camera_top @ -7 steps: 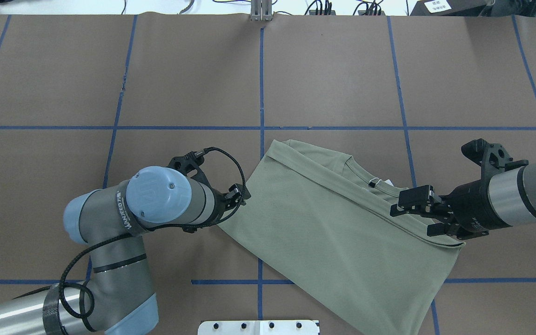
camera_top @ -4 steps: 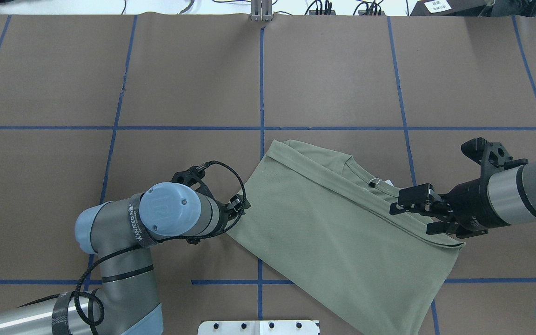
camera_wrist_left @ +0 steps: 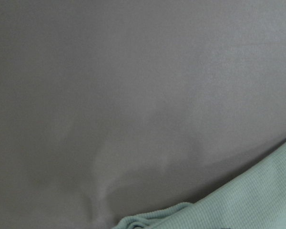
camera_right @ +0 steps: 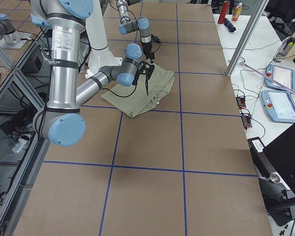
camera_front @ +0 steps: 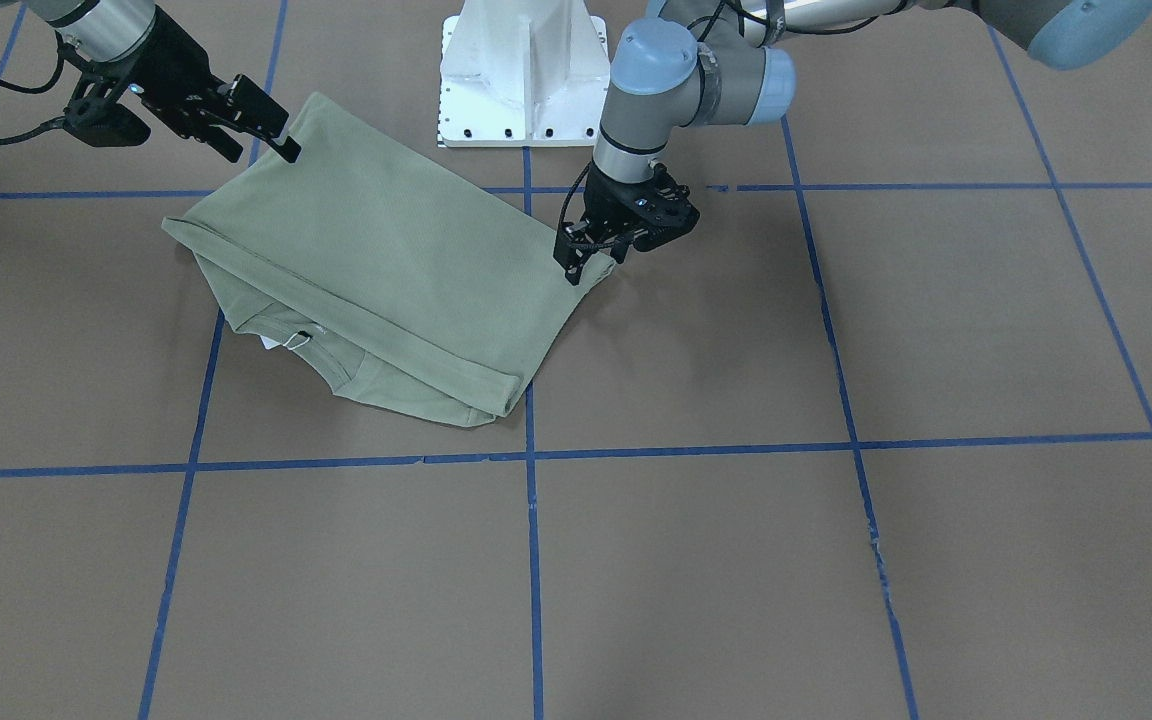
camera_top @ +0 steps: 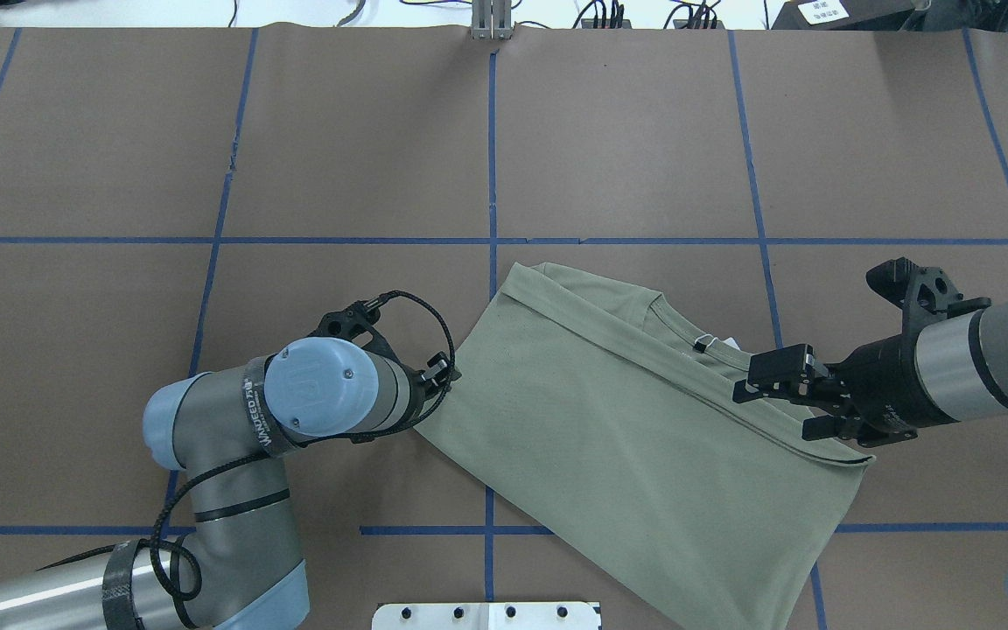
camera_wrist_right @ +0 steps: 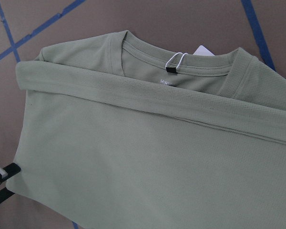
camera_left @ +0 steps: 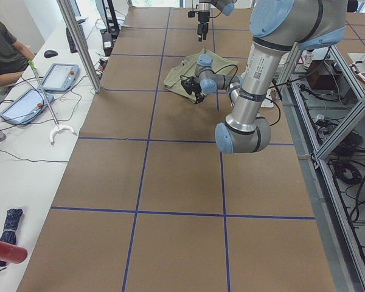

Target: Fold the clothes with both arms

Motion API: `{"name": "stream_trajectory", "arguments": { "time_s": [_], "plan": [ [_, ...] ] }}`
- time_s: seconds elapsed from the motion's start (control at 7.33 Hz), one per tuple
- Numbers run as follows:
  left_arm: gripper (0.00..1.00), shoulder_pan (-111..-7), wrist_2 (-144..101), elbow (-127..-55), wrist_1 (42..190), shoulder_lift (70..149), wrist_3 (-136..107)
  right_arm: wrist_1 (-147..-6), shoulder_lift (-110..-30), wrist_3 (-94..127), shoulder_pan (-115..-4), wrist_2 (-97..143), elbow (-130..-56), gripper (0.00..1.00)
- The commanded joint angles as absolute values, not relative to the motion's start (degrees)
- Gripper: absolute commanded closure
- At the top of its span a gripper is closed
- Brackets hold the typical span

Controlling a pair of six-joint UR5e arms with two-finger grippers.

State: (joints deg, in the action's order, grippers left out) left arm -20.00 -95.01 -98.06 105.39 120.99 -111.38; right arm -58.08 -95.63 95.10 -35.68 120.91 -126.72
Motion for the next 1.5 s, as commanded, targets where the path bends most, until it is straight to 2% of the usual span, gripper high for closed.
{"name": "stream_trajectory", "arguments": {
  "time_s": [0.0, 0.27, 0.95, 1.36],
  "plan": [
    [0.46, -20.0, -94.8, -97.4, 105.6, 121.1, -111.4, -58.1, -95.6, 95.1, -35.8, 120.9, -126.5, 0.00],
    [1.00, -20.0, -94.8, -97.6, 105.5, 121.1, -111.2, -58.1, -95.6, 95.1, -35.9, 120.9, -126.5, 0.00],
    [1.00, -21.6, -95.1, -97.7, 105.7, 121.6, -110.3, -58.1, -95.7, 95.1, -36.1, 120.9, -126.5, 0.00],
    [1.00, -29.5, -95.1, -91.6, 106.5, 125.5, -101.3, -58.0, -95.7, 95.1, -36.3, 120.3, -125.9, 0.00]
  ]
}}
